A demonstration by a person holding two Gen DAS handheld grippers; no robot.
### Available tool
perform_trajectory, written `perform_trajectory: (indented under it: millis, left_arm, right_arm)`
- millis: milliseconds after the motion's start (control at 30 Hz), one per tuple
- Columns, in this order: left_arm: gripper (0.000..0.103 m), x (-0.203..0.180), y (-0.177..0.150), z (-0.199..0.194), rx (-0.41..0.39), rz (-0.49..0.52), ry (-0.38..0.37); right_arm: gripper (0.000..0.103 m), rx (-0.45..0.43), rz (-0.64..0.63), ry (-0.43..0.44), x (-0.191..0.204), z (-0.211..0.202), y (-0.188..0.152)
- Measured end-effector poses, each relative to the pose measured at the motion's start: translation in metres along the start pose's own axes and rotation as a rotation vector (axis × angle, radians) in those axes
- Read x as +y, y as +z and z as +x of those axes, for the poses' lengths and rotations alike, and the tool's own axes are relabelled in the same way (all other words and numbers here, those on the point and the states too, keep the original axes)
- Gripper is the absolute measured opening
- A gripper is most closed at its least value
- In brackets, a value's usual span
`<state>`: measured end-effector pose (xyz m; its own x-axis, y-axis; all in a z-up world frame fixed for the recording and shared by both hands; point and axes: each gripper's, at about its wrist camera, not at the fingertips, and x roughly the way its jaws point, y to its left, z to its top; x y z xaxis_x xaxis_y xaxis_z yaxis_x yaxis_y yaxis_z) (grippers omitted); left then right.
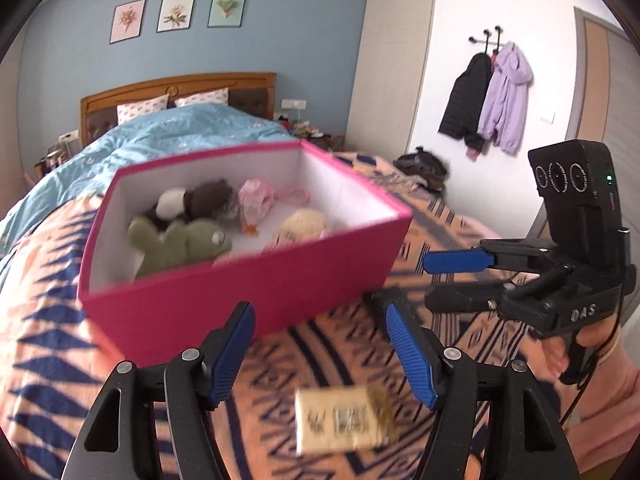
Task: Organize objects
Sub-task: 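Move the left gripper to the beige tissue pack on the bedspread, then grasp the beige tissue pack with the left gripper and lift it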
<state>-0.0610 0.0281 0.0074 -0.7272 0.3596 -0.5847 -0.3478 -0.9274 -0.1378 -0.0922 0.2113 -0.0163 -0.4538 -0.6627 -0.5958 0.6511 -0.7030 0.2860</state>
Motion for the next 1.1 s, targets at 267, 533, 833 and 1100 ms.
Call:
perform_trajectory:
  millis: [267,533,833,1100]
  left_arm:
    - [0.070,0.003,-0.038,0.012,0.088,-0.054,-0.007]
    - [0.065,0.006,-0.063,0.025,0.163,-0.106,-0.027]
    - [0.045,0.012,-0.073,0.028,0.205,-0.157,-0.081]
    - [0.043,-0.003,-0.075,0.029,0.229,-0.147,-0.155]
  right_arm:
    - [0.061,0.109,0.079,0.050,0.004,0.030,-0.038]
    - [0.061,0.183,0.143,0.093,0.006,0.052,-0.060]
    - [0.045,0.203,0.176,0.108,0.002,0.059,-0.062]
    - [0.042,0.188,0.198,0.082,-0.006,0.052,-0.060]
